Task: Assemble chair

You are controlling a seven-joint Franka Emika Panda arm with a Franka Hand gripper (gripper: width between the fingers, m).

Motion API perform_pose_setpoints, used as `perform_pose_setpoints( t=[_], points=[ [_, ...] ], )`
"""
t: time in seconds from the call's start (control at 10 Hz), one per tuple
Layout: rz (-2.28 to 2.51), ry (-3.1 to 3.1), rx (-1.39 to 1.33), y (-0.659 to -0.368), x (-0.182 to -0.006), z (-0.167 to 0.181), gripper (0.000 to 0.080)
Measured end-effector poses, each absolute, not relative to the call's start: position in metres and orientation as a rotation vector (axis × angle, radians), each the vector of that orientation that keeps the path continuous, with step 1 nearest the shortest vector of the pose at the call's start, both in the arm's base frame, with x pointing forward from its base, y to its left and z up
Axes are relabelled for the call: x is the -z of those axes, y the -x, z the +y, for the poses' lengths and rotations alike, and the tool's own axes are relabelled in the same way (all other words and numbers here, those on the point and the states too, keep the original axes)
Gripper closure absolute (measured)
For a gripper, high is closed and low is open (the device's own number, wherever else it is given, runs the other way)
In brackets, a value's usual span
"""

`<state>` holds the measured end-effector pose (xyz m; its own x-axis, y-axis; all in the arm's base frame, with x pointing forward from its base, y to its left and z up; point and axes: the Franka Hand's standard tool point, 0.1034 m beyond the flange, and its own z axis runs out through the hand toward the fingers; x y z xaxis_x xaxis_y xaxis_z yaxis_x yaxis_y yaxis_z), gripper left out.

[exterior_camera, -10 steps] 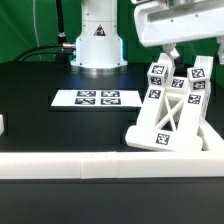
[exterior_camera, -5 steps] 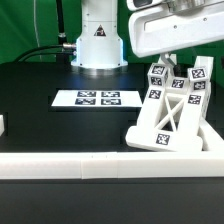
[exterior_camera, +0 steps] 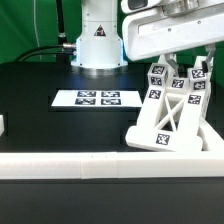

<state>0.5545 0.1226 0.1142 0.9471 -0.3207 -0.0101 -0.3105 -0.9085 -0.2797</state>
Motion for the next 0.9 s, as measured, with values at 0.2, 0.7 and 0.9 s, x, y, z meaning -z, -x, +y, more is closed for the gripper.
perform_pose_setpoints(
  t=[0.2, 0.7, 0.9],
  points=[
    [0.5, 2.815, 0.047, -0.5545, -0.1142, 0.1226, 0.0698],
    [0.892, 2.714, -0.01, -0.5545, -0.1143, 0.1227, 0.0798],
    [0.838, 2.733, -0.007, -0.5562, -0.1132, 0.1235, 0.0798]
  ],
)
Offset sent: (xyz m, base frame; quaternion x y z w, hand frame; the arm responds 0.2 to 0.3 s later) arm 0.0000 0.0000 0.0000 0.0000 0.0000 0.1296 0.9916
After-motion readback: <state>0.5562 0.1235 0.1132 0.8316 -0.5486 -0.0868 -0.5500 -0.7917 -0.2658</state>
